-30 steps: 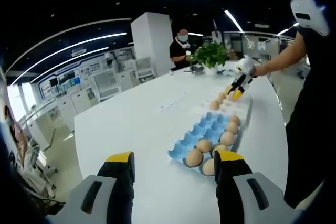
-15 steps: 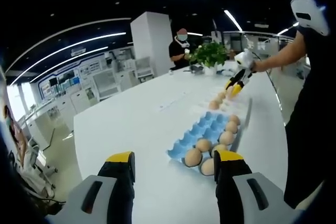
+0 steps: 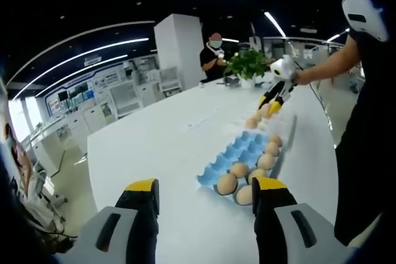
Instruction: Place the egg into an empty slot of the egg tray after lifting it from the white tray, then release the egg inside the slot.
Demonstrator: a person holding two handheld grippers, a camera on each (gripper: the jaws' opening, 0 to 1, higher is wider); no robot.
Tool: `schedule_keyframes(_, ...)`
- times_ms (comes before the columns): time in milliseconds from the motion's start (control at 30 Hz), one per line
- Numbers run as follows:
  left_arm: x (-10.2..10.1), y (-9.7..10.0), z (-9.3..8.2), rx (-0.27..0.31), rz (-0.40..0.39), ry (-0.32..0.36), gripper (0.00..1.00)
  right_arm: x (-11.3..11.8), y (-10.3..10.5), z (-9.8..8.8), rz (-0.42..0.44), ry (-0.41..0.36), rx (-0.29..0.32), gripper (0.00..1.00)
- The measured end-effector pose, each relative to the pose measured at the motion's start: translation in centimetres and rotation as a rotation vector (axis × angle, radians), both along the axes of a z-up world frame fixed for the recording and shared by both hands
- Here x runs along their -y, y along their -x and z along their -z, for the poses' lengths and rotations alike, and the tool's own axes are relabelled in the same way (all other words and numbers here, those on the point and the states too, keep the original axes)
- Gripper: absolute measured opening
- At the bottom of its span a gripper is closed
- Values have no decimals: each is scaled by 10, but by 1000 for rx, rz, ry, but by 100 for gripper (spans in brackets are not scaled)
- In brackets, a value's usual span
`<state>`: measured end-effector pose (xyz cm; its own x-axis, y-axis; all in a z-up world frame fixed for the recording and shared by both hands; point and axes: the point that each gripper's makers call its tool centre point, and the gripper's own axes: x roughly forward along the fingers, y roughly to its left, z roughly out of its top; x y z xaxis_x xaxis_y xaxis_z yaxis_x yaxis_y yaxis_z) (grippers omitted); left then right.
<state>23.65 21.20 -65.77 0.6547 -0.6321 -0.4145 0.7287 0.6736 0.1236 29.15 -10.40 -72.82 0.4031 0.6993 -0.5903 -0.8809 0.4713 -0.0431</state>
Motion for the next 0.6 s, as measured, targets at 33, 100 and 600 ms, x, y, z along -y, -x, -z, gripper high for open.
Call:
schedule_keyframes(33,0,0,0,0,0,-1,61,-6,1,1,-12,-1,-3,27)
schedule_keyframes(100,0,0,-1,1,2,0,60,-18,3,2,-36,-6,-8,27)
schedule_keyframes(600,-3,3,-2,4,-1,4,61,-98,9,12,-176,-31,-19,27)
